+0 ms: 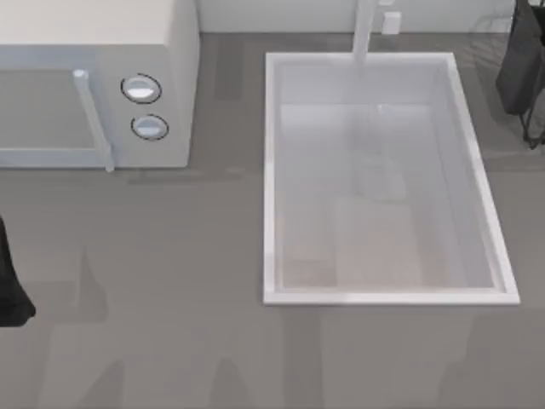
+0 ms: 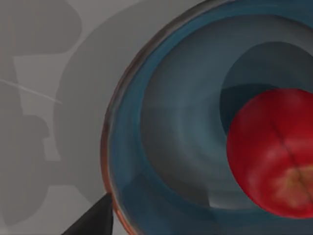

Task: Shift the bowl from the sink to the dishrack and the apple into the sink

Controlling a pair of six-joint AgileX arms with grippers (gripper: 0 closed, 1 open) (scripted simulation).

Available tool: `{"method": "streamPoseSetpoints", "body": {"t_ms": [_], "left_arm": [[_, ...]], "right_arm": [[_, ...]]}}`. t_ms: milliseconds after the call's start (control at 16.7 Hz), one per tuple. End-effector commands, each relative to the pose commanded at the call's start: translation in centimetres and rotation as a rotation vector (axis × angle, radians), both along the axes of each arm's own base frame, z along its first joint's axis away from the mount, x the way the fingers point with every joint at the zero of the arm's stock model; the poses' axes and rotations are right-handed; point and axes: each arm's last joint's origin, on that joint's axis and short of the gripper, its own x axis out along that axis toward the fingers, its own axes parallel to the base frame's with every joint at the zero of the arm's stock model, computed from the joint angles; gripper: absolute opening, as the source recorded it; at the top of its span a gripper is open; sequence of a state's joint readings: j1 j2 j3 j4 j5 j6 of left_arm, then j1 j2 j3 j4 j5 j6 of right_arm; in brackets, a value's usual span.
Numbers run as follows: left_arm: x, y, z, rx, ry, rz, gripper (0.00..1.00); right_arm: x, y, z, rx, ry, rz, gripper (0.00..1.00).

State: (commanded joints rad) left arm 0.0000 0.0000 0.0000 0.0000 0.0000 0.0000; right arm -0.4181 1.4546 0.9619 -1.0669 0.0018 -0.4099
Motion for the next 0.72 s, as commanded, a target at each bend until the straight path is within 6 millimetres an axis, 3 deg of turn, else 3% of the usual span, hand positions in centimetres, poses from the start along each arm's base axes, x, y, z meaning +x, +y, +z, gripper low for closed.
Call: {"method": "streamPoseSetpoints", "body": {"t_ms": [420,720], "left_arm": [[0.0,0.0,0.0,0.0,0.0,0.0,1.0],[0.0,0.0,0.0,0.0,0.0,0.0,1.0]], "right_arm": [[0.2,-0.1,-0.4,0.004,0.009,0.004,1.0],[0.5,-0.3,-4.9,0.0,0.005,-0.002,1.0]]}}
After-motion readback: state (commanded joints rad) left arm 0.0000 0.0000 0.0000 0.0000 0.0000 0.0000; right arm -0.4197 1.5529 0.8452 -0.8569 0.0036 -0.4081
